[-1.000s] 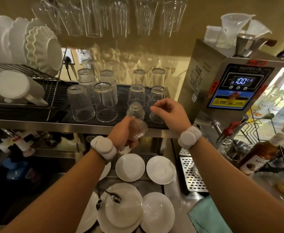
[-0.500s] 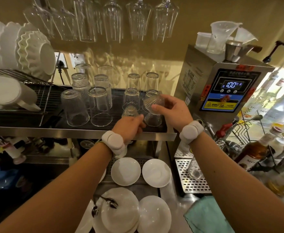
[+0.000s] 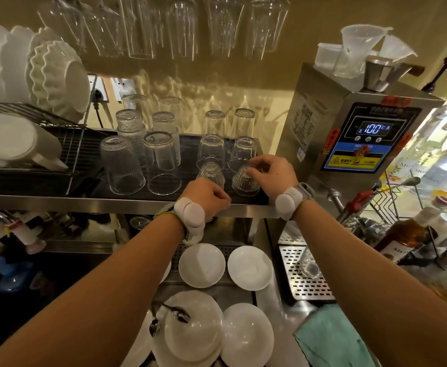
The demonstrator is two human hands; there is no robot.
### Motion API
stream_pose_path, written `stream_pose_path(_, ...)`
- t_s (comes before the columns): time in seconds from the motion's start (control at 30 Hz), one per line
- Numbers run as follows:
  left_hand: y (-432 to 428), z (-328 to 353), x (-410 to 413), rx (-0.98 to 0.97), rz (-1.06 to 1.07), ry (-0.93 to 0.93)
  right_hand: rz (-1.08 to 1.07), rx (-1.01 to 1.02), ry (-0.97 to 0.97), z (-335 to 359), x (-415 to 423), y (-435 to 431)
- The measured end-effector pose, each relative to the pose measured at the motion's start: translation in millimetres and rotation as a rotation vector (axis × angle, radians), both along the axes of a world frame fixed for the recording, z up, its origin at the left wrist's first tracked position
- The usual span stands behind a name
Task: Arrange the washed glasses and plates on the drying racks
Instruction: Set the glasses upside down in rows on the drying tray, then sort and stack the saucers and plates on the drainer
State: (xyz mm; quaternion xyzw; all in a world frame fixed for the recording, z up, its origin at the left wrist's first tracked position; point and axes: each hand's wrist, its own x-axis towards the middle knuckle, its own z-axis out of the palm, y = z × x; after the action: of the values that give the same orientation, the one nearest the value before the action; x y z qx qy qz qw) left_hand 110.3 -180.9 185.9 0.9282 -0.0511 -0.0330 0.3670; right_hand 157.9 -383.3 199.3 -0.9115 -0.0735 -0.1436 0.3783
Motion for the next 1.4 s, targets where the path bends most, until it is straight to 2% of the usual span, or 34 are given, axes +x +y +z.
stream_pose_path(0.2,0,-1,2,0.007,-0.005,-0.006,0.069,0.014,0.06,-7,-1,0)
stream_pose_path(0.43,1,1,2,0.01,0.001,-0.005,0.073,-0.03,0.02,-10,-3,1)
stream_pose_path(0.73,0,5,-3,0.0,-0.015,-0.056,0.056,0.01,0.056,-8,-5,-2)
stream_pose_path(0.8,0,4,-9,-0.027,-0.05,-0.118,0.017,0.102,0.039,-4,-14,-1)
stream_pose_path(0.9,5,-10,-26,-0.097,-0.101,-0.179,-0.138,0.385,-0.047,-4,-41,0)
stream_pose_path(1.0,15,-43,-38,-0.131,-0.077,-0.078,-0.137,0.654,-0.073,-21,-75,-9)
stream_pose_path(1.07,22,-68,-46,-0.169,0.021,0.072,-0.097,0.734,0.009,-45,-99,-18)
stream_pose_path(1.13,28,-99,-51,-0.196,0.14,0.295,-0.19,0.696,0.178,-86,-111,-26)
stream_pose_path(1.2,33,-136,-57,-0.158,0.21,0.514,-0.356,0.585,0.444,-134,-116,-33)
stream_pose_path(1.27,37,-172,-63,-0.17,0.292,0.709,-0.401,0.545,0.749,-184,-120,-39)
stream_pose_path(1.33,38,-196,-71,-0.244,0.385,0.837,-0.401,0.524,0.949,-223,-126,-43)
stream_pose_path(1.4,38,-214,-75,-0.362,0.478,0.882,-0.398,0.503,1.051,-248,-133,-41)
